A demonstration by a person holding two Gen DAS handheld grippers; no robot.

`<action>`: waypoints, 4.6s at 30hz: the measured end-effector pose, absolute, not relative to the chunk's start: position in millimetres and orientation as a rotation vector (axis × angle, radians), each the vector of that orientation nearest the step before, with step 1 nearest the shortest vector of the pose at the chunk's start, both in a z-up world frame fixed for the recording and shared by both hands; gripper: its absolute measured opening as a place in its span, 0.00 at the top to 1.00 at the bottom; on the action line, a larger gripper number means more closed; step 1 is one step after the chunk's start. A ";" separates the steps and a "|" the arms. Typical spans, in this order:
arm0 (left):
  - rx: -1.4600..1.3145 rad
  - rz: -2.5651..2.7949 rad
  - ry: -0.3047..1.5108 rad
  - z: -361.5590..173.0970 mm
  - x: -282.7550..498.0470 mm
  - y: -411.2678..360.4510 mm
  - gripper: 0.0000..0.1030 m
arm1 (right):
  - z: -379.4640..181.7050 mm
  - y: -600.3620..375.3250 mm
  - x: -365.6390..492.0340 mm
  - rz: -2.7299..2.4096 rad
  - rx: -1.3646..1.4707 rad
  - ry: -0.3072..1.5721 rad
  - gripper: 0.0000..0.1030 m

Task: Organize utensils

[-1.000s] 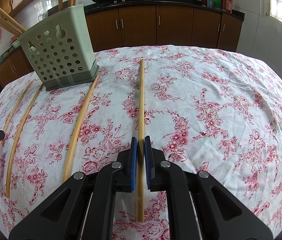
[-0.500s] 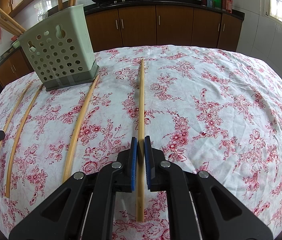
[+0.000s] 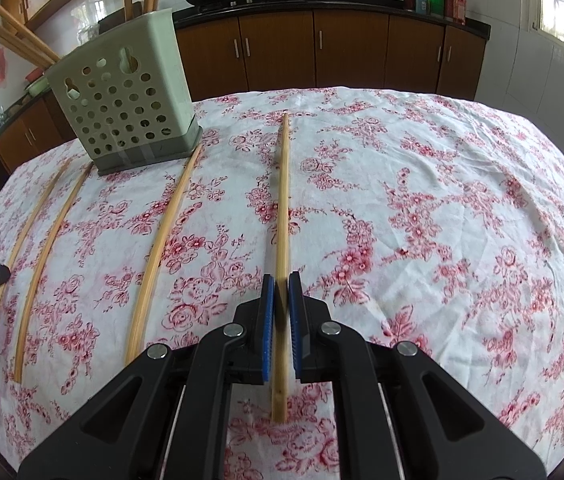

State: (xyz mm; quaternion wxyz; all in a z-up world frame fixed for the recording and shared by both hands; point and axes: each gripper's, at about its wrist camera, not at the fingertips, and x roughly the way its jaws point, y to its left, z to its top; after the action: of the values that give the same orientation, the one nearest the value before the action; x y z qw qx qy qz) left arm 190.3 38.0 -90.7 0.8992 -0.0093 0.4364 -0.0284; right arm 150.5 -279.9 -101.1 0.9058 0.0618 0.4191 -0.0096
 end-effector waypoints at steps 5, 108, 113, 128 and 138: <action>0.025 -0.064 0.911 -88.7 189.5 36.5 0.92 | -96.1 -279.8 147.6 -0.028 0.113 0.856 0.92; -0.006 -0.112 0.910 -94.0 201.1 -25.8 0.94 | -95.7 -260.9 145.5 0.066 0.131 0.890 0.92; -0.071 -0.064 0.922 -92.5 213.8 3.5 0.95 | -96.5 -272.2 159.4 0.029 0.127 0.879 0.92; -0.002 -0.199 0.941 -92.4 190.6 -40.9 0.90 | -96.7 -276.0 157.4 0.033 0.143 0.885 0.92; -0.026 -0.083 0.927 -92.9 229.7 2.6 0.91 | -96.6 -272.3 166.9 0.015 0.125 0.872 0.92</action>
State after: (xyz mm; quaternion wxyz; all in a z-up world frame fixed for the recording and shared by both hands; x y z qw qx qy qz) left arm 229.7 2.6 -92.9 0.8935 -0.0125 0.4472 -0.0398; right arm 166.9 -272.3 -96.6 0.9044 0.0604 0.4222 0.0071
